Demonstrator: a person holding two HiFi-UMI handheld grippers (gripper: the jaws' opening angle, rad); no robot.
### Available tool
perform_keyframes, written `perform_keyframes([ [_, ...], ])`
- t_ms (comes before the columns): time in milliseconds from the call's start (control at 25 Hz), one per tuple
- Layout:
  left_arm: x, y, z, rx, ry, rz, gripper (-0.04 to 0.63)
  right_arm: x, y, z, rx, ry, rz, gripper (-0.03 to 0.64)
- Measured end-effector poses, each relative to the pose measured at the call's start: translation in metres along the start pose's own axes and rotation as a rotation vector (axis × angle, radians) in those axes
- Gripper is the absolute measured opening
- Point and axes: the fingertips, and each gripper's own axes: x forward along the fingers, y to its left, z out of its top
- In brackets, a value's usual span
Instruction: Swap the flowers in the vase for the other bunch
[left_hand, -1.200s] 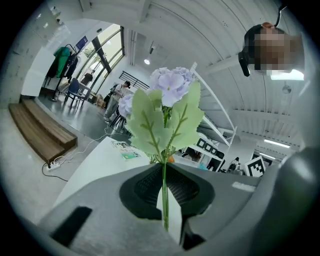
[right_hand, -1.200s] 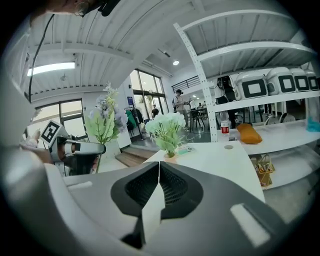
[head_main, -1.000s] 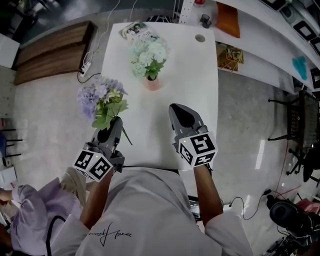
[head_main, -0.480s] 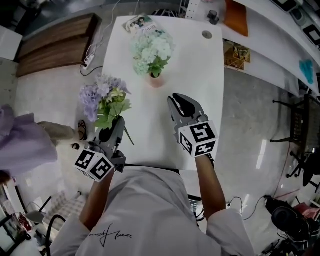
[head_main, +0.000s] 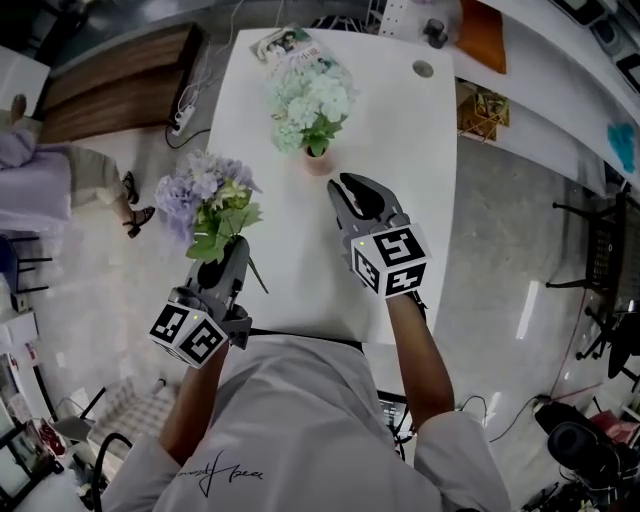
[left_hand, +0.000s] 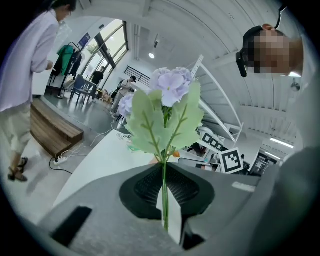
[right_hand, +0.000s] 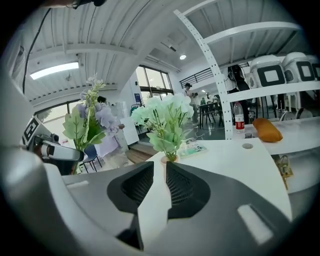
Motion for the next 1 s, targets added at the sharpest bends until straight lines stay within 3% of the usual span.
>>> perform_keyframes([
  [1000,-0.003,0.021,-0.006,-0.052,0.018,0.050,0.020,0.057,-0.020,0.002,0.001,0.007,-0.013,0.159],
])
